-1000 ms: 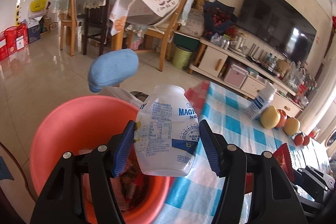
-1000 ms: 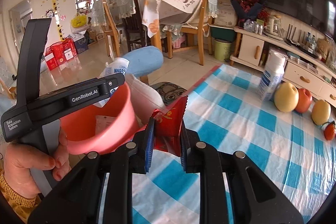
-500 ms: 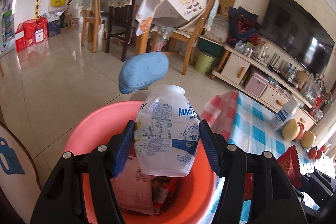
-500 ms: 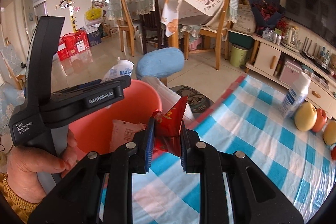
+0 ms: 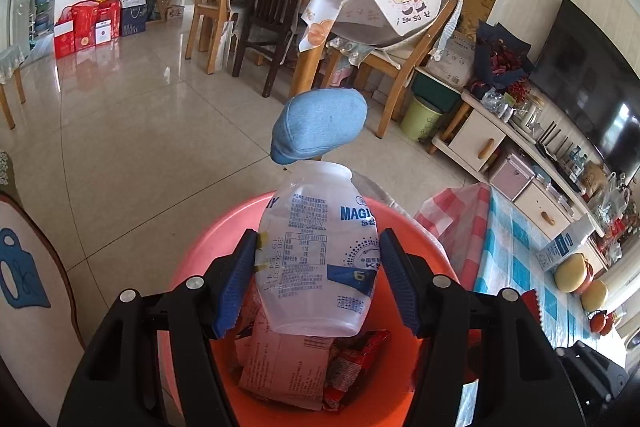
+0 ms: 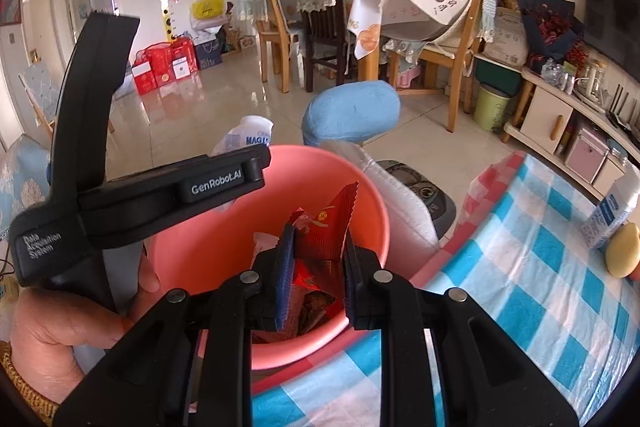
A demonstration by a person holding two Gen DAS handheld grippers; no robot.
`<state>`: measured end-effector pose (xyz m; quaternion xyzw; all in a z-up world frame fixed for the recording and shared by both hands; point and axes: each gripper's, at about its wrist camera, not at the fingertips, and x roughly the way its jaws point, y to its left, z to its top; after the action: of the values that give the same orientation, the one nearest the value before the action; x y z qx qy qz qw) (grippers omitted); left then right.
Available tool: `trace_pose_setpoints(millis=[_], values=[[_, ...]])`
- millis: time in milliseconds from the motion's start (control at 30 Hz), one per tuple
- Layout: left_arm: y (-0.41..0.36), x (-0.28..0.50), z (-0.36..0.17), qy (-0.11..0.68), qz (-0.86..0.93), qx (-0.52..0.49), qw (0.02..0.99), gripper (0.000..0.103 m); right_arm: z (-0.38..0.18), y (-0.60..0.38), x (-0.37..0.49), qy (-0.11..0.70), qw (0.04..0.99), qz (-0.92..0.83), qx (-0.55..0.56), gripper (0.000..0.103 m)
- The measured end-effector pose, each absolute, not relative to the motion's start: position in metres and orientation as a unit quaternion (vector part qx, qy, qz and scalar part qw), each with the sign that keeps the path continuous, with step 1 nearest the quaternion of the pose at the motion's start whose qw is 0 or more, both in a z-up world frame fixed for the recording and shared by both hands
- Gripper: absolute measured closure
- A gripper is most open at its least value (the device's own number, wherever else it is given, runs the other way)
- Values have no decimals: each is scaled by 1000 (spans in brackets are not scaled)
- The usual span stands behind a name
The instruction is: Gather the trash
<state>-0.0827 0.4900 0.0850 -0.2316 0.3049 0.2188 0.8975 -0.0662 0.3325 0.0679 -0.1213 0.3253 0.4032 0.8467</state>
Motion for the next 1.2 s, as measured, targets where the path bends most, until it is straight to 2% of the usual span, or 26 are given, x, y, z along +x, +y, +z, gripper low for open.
trace_pose_setpoints(millis=[233, 267, 300, 333, 367, 400, 467, 567, 933, 1200], values=[[496, -81, 78, 316, 223, -237, 891, 40, 52, 341, -59, 341, 839, 404, -125, 79], [496, -78, 75, 325, 220, -236, 889, 36, 47, 343, -57, 350, 836, 402, -129, 77], [494, -76, 72, 335, 220, -234, 886, 30, 43, 343, -55, 355, 837, 395, -132, 66], [493, -73, 69, 343, 223, -231, 883, 18, 40, 341, -54, 357, 840, 388, -132, 48], [493, -72, 68, 346, 225, -228, 882, 13, 40, 336, -54, 354, 846, 380, -120, 40], [492, -72, 67, 348, 230, -222, 881, 13, 40, 332, -53, 352, 848, 380, -111, 32], [490, -72, 69, 341, 242, -212, 883, 11, 43, 321, -51, 348, 855, 373, -92, 31], [489, -76, 72, 325, 251, -214, 886, 9, 49, 308, -51, 336, 868, 354, -88, 21], [466, -69, 80, 304, 222, -193, 906, 6, 50, 260, -48, 334, 887, 313, -65, 17], [427, -56, 88, 304, 193, -130, 924, 6, 48, 232, -51, 340, 890, 300, -53, 14]])
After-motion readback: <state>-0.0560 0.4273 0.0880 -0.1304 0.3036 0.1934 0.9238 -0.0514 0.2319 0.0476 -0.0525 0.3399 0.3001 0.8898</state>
